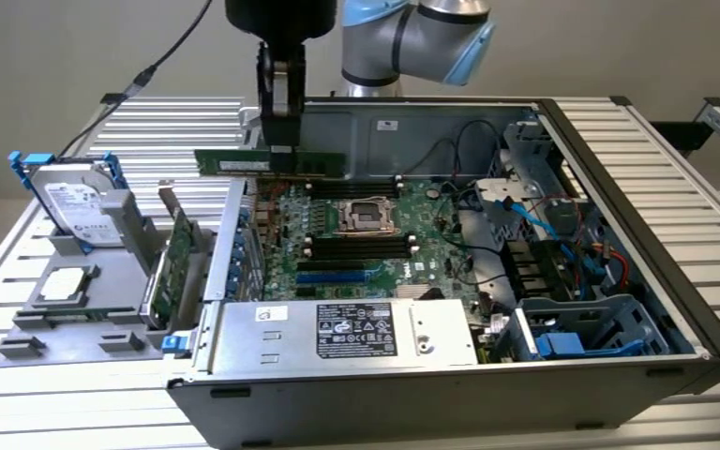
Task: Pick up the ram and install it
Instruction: 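Pick up the ram and move it above insertion slot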
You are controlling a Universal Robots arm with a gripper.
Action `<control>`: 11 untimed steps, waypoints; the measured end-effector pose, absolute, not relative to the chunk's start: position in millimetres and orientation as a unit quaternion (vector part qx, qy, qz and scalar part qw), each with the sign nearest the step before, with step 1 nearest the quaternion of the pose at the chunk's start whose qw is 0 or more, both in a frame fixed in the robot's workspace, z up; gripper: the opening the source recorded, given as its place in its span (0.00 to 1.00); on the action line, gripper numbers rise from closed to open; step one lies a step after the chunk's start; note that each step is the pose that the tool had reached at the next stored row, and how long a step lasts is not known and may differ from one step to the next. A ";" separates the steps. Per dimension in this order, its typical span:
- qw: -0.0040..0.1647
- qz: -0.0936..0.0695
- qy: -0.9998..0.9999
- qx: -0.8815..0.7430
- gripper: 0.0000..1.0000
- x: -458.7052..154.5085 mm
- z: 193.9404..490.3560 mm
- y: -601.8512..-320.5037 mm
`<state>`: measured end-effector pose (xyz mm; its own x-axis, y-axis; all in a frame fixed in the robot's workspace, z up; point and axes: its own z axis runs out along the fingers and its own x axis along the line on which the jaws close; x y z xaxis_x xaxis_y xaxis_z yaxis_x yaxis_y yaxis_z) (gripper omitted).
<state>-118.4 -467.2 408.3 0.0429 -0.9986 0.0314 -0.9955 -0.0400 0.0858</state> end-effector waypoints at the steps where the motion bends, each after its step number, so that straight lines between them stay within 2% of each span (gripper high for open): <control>1: 0.042 -0.018 -0.692 0.721 0.14 -114.9 407.9 -466.2; 11: 0.040 -0.017 -0.691 0.721 0.14 -88.7 400.6 -455.9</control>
<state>-88.7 -455.9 400.6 0.0437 -0.9986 0.0314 -0.9958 -0.0410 0.0813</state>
